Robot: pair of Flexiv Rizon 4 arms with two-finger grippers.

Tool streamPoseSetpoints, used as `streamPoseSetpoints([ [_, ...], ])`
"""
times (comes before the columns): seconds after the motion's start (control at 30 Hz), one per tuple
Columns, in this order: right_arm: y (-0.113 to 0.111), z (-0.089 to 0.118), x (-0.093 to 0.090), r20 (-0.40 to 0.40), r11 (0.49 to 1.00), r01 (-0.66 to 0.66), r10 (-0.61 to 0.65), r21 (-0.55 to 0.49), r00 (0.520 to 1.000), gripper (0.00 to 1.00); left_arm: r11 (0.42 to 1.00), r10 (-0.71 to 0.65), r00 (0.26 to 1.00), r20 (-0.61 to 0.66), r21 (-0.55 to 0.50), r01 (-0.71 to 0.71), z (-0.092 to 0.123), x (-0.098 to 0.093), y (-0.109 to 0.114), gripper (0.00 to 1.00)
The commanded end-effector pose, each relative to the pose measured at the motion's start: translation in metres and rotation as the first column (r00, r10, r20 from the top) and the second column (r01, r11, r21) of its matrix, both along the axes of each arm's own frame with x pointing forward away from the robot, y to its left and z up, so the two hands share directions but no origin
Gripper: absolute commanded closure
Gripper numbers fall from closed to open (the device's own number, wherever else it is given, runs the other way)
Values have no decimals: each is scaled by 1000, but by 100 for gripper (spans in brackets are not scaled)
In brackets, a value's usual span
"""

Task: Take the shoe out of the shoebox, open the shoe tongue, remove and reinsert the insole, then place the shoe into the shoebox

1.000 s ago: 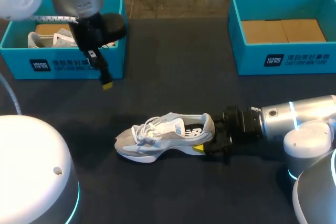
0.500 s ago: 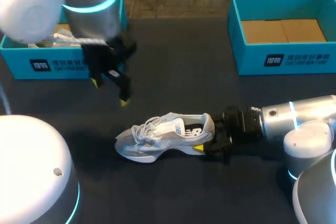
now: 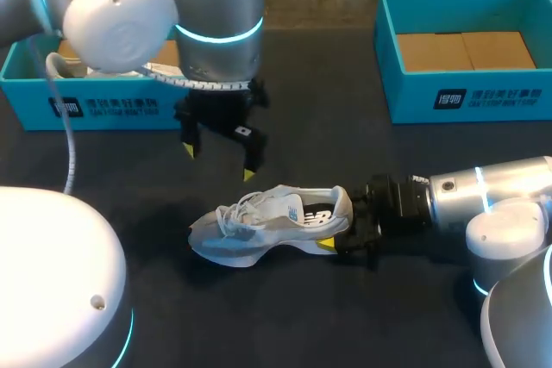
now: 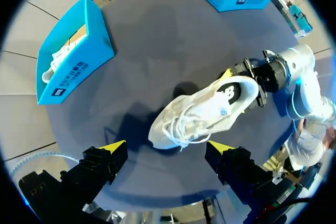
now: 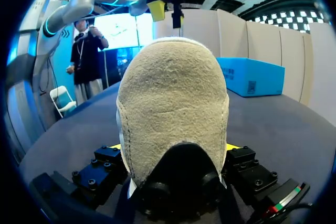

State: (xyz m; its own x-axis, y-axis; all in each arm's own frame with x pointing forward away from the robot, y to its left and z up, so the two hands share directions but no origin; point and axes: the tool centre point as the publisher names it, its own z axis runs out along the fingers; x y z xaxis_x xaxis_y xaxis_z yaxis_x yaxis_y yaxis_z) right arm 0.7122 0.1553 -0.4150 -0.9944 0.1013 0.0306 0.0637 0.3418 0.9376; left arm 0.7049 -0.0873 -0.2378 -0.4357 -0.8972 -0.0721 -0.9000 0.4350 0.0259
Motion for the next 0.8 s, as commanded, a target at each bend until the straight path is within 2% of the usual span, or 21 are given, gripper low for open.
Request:
streamPoseSetpoints([
  [0.03,1,2,0,-1,1000,0,0,-4,1000,100,994,103,995,-14,48,-102,-6,-7,-13,0],
  [0.1,1,2,0,-1,1000,0,0,-4,1000,100,981,183,983,-15,71,-182,-10,-18,-20,0],
  [0.13,1,2,0,-1,1000,0,0,-4,1000,100,983,169,985,-25,72,-166,-11,-20,-22,0],
  [0.37,1,2,0,-1,1000,0,0,-4,1000,100,936,346,938,-5,70,-345,-27,-27,-53,0],
  [0.7,1,2,0,-1,1000,0,0,-4,1000,100,934,354,935,-5,62,-353,-27,-27,-57,0],
  [0.77,1,2,0,-1,1000,0,0,-4,1000,100,925,370,929,21,86,-371,-40,-25,-71,0],
  [0.8,1,2,0,-1,1000,0,0,-4,1000,100,920,381,924,-6,99,-379,-43,-25,-76,0],
])
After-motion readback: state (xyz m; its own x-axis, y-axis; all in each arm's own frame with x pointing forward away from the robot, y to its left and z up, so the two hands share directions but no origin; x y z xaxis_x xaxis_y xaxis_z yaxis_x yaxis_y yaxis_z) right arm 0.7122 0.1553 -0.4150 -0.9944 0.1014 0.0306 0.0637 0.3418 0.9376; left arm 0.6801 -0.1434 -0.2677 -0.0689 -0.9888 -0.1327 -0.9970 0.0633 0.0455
